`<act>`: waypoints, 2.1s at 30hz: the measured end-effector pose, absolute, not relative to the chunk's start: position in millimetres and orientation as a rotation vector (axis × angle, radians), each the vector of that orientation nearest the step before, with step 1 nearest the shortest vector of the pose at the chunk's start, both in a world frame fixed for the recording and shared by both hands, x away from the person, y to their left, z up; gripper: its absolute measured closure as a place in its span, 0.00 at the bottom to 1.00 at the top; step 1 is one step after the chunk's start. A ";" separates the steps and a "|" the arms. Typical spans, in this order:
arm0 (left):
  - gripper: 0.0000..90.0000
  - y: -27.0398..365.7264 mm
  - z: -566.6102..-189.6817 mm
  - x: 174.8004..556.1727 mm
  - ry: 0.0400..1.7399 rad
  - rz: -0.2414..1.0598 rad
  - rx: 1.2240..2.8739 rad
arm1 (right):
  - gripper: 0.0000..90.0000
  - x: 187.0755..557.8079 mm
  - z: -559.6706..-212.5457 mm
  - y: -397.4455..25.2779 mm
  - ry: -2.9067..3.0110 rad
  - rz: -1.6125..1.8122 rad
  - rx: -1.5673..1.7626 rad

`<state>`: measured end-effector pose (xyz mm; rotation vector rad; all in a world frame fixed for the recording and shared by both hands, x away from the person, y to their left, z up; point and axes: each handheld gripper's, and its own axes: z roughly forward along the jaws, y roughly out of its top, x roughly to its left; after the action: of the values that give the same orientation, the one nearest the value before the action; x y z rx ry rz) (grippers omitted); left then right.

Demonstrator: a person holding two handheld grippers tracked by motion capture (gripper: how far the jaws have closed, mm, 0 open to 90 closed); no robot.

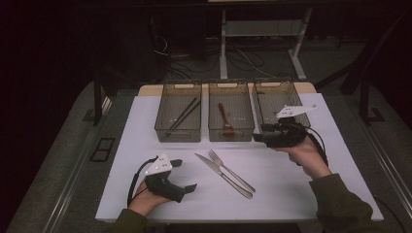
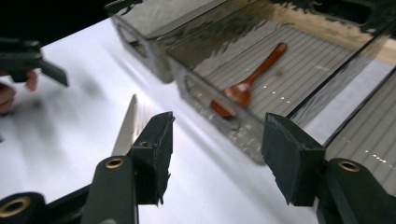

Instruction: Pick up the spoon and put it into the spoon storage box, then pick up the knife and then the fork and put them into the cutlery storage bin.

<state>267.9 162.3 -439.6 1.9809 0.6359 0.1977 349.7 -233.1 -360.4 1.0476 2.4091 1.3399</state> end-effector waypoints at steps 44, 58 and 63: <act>0.00 158.9 -439.6 268.2 0.632 0.194 1.996 | 0.59 335.8 -407.5 -177.5 2.814 0.973 1.057; 0.00 159.8 -440.2 268.0 0.635 0.197 2.004 | 0.76 340.3 -404.7 -140.1 2.930 0.772 0.970; 0.00 159.4 -440.1 267.6 0.636 0.195 2.001 | 0.78 343.3 -405.1 -125.7 2.965 0.684 0.948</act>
<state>267.6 159.4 -440.1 2.0010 0.6364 0.1953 343.3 -125.7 -405.1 0.9480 2.9655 0.6842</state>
